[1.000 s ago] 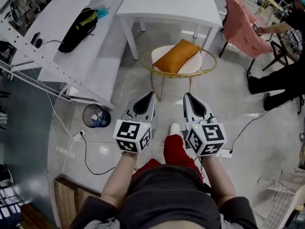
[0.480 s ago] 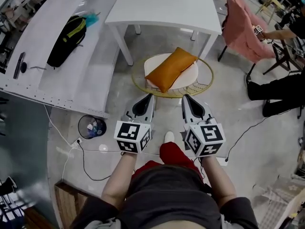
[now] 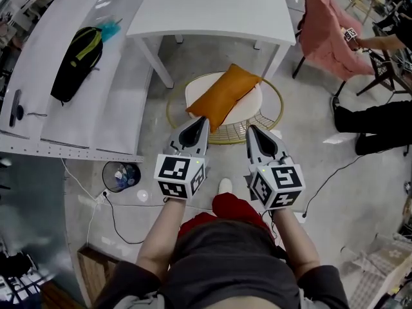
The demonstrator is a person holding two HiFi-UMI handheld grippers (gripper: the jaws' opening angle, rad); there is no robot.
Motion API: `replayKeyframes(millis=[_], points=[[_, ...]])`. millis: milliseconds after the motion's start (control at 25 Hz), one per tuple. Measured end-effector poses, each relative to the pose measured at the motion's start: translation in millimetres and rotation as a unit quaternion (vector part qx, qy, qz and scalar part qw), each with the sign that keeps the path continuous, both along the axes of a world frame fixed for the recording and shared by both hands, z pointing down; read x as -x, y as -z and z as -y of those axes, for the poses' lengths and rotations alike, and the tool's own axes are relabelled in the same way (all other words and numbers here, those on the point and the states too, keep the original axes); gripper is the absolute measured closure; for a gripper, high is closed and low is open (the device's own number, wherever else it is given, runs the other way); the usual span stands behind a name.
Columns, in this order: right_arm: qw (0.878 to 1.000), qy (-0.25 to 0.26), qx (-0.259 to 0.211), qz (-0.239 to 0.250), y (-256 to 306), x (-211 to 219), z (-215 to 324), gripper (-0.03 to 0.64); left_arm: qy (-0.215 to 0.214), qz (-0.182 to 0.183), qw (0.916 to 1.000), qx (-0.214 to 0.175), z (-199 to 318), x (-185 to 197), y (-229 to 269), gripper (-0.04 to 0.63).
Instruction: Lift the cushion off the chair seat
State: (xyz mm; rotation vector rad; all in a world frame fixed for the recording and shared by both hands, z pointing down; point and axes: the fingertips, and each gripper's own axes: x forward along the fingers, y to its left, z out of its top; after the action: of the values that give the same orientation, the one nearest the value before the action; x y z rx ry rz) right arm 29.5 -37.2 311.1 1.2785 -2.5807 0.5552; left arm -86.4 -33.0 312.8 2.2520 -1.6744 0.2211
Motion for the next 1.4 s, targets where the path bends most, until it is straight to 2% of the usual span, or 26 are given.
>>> replayKeyframes(millis=[480,720,1080,1400], points=[[1.000,-0.011,0.002,0.005,-6,-30,44,0.598,-0.003,0.012,0.9996,0.026,42,-25,-11,0.581],[1.000,-0.023,0.001,0.011,-1,-34,53,0.598,-0.015,0.023,0.9990,0.035,52,-22,-10,0.549],[0.999,-0.038,0.005,0.004,-7,-41,71,0.598,-0.049,0.036,0.9963,0.061,84,-26,-26,0.443],[0.998,-0.065,0.022,-0.014,-18,-43,105,0.598,-0.087,0.048,0.9900,0.100,133,-23,-54,0.354]])
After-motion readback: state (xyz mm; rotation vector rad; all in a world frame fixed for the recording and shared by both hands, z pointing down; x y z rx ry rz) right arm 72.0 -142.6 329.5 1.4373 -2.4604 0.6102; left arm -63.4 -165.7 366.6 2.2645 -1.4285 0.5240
